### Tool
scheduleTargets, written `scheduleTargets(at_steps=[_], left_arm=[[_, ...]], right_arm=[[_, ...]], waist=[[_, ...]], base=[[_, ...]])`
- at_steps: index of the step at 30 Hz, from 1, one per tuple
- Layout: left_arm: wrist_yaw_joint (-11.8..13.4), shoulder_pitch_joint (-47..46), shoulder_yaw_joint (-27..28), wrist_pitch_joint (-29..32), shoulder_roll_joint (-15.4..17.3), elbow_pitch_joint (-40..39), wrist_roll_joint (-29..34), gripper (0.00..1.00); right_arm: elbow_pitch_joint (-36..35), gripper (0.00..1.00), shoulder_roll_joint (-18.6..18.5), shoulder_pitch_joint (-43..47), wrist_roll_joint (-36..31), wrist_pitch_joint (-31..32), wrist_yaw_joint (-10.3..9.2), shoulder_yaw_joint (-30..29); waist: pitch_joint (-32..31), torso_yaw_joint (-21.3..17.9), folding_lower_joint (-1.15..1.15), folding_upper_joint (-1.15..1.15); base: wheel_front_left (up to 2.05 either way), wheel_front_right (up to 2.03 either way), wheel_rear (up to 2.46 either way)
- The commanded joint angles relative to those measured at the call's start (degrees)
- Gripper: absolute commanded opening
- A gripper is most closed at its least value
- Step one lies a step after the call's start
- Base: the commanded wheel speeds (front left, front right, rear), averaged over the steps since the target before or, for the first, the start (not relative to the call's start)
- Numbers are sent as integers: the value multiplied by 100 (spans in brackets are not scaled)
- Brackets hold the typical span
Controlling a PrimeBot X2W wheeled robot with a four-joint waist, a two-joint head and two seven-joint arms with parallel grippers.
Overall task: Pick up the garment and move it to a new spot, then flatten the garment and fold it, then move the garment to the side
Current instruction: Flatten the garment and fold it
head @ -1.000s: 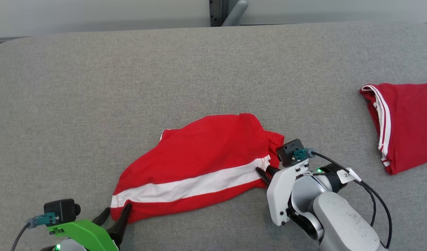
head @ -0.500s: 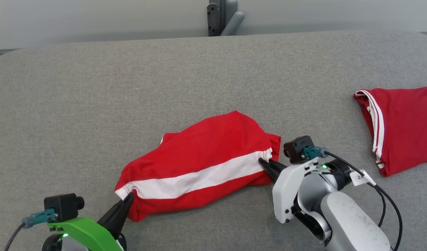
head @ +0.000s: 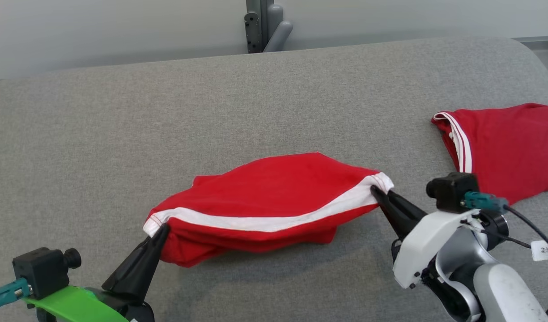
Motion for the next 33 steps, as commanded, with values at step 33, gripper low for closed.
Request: scheduleTargets(at_steps=[33], left_arm=[[-85, -9524, -1189, -2104, 784, 4786, 1673, 0]], right_arm=[[3120, 0, 545, -8189, -913, -1454, -11, -1638]], waist=[[3269, 258, 0, 0]], base=[[0, 0, 0]])
